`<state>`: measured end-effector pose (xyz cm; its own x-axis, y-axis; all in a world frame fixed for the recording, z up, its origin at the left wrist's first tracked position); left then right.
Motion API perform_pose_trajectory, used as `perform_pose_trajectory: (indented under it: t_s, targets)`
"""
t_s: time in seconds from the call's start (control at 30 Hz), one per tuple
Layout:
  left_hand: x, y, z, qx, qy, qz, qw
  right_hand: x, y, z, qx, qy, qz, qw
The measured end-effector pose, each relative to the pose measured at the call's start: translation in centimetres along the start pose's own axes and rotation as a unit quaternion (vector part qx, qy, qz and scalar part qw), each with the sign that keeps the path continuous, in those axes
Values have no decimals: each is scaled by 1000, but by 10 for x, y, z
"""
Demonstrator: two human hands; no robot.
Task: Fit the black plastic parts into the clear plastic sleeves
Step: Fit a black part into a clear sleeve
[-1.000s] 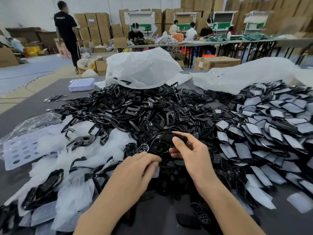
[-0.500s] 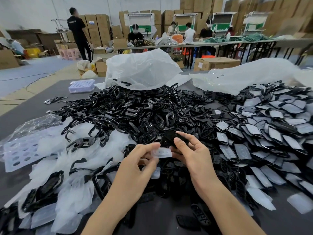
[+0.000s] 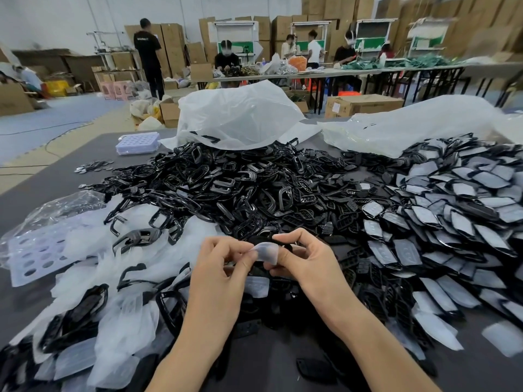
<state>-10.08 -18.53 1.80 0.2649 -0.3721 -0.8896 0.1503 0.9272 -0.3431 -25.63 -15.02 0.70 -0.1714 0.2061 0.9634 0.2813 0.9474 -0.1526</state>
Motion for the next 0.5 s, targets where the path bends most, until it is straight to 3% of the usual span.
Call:
perform_pose_trajectory:
  t_s: [0.37,0.5]
  targets:
    - [5,0,1,22,-8,27,999,7,3,-6,41,-6,14,999]
    - [5,0,1,32,-4,35,999,3,2,-5,27,49,25,998]
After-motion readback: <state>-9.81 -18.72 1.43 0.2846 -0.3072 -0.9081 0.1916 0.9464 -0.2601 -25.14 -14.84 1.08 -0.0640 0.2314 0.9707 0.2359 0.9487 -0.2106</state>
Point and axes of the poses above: each hand's wrist, its own y-axis away from the middle knuckle, its own z-axis out of the back of the hand, x = y × z, the point moved 3 cm from there along -y, towards the middle knuckle, and after that the axes turned 4 degrees about z, right-handed, at the moved point
